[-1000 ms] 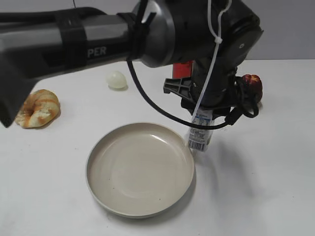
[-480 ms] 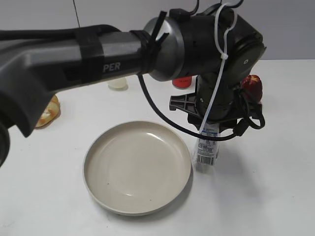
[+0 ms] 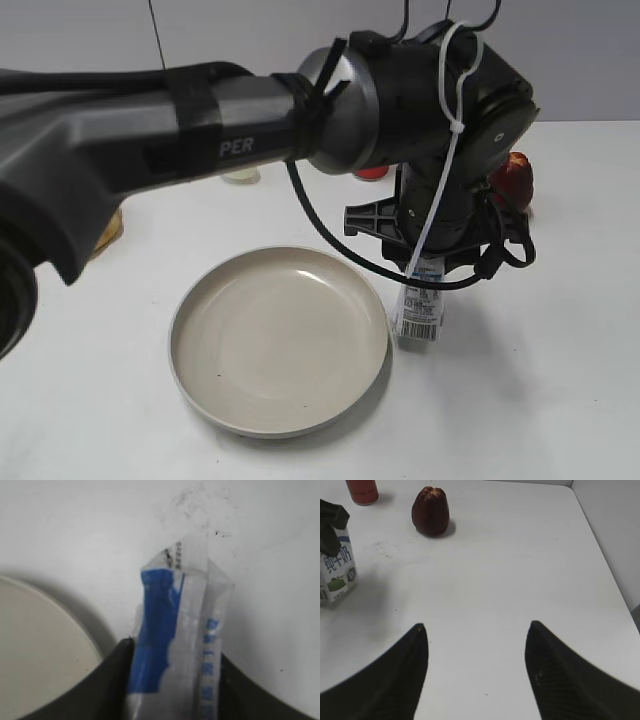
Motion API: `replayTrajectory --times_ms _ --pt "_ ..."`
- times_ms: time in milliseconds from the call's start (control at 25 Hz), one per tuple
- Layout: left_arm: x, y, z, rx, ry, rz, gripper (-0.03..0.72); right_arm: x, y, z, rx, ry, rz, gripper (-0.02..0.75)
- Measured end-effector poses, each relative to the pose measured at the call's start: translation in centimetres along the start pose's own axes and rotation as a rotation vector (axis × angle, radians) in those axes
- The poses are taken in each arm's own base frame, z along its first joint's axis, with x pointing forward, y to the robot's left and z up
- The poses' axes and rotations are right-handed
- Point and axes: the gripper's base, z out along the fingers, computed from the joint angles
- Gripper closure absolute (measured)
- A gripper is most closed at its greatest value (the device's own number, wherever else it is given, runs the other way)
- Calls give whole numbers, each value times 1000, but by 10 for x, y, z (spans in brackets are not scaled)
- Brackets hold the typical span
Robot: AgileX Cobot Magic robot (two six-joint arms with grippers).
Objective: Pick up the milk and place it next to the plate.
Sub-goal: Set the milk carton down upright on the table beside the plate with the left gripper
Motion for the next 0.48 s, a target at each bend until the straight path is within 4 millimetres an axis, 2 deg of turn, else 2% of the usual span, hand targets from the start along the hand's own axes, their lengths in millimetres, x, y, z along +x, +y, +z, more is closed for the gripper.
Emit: replayTrajectory --times_ms 120,320,480 --pt "0 0 2 2 3 -1 346 0 0 0 0 0 0 272" --pt "-1 -1 0 8 -2 -2 185 0 0 0 0 0 0 272" --pt "0 -1 -1 13 6 -7 104 0 0 0 0 0 0 272"
